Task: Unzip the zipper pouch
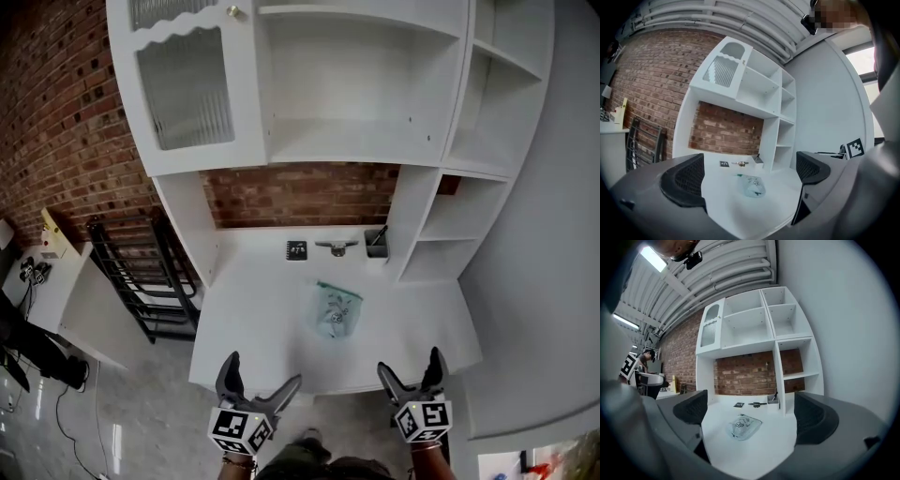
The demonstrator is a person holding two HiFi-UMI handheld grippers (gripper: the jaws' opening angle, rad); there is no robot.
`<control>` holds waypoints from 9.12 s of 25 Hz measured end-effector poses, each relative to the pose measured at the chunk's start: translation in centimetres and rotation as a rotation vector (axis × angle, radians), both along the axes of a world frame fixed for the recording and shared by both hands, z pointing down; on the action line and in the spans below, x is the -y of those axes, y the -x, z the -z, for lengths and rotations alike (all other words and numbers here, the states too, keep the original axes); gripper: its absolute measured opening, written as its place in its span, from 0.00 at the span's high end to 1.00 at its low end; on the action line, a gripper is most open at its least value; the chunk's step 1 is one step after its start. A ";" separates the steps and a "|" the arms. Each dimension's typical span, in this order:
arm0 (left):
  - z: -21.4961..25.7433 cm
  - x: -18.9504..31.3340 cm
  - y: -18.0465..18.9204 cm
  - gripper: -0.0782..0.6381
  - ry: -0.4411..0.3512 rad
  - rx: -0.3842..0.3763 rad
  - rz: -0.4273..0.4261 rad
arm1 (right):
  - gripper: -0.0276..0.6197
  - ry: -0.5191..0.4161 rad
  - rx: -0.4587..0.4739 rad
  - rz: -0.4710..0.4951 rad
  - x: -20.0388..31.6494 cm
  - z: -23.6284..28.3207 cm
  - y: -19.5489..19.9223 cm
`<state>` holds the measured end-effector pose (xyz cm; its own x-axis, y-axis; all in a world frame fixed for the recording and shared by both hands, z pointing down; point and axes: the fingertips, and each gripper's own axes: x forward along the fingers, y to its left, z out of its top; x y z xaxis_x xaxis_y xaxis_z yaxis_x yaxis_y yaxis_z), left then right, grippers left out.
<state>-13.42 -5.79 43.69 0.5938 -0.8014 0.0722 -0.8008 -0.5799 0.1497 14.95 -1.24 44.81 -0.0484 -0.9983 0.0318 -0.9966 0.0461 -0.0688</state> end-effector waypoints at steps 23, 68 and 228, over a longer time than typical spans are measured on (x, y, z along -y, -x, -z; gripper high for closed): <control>-8.4 14.8 -9.7 0.09 0.218 0.037 -0.129 | 0.09 0.245 0.049 0.116 16.0 -9.3 -3.1; -24.4 23.4 -22.1 0.78 0.942 0.078 -0.409 | 0.94 0.927 0.225 0.142 27.9 -23.7 0.9; -8.8 10.0 -18.4 0.70 0.624 0.104 -0.514 | 0.94 0.171 -1.535 0.847 15.7 -9.8 11.0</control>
